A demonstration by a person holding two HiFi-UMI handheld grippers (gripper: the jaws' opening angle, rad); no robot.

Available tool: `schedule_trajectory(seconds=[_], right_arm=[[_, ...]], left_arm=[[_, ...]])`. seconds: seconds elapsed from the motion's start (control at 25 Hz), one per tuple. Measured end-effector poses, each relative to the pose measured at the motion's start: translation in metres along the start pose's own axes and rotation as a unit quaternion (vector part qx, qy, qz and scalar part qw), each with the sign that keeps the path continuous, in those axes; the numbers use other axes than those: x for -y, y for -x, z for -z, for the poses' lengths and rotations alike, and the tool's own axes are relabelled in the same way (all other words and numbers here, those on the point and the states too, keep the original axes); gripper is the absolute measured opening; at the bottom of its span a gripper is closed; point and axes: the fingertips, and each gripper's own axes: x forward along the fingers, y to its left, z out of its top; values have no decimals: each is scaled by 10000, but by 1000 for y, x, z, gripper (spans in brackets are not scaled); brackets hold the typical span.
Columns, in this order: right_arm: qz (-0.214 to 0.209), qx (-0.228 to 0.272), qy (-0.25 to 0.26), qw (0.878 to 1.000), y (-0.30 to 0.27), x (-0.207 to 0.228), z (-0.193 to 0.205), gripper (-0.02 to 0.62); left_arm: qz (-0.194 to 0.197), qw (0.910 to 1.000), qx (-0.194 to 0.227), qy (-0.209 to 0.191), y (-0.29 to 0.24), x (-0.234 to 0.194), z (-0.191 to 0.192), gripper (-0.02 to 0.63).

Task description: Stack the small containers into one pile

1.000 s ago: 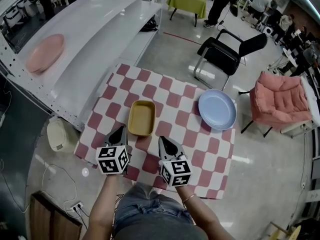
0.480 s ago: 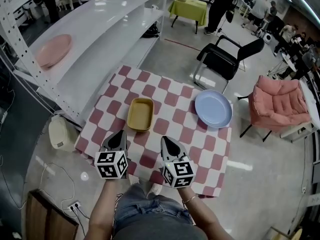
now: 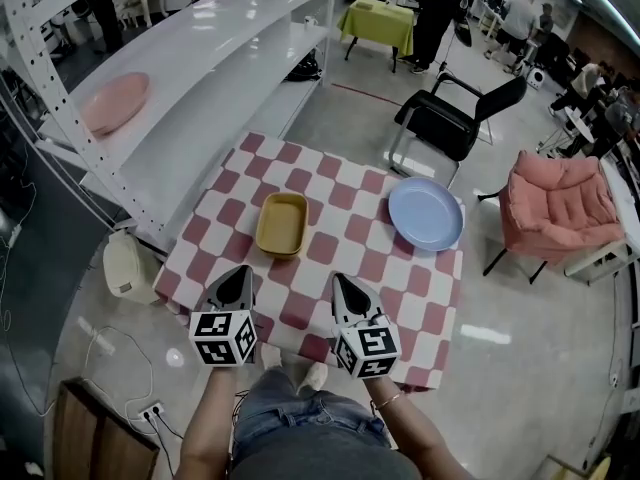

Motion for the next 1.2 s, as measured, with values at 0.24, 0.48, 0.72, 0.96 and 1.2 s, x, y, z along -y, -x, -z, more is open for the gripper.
schedule_trajectory(seconds=[0.24, 0.48, 0.72, 0.96, 1.2], right_arm=[[-70, 107, 15, 9999, 10, -3, -6, 9], [-130, 205, 46, 9997, 15, -6, -11, 8], [-218, 266, -7, 9994, 21, -9, -11, 8], [-260, 289, -18, 9992, 21, -10, -12, 8], [-277, 328, -72, 9991, 19, -11, -13, 8]], left_arm=[[4, 10000, 40, -71, 10, 8, 1, 17], [-2, 9999, 93, -112, 18, 13, 3, 17], [-3, 9998, 134, -120, 25, 18, 4, 17], [-12, 9999, 138, -103, 27, 17, 7, 17], [-33, 9998, 165, -94, 28, 17, 4, 17]])
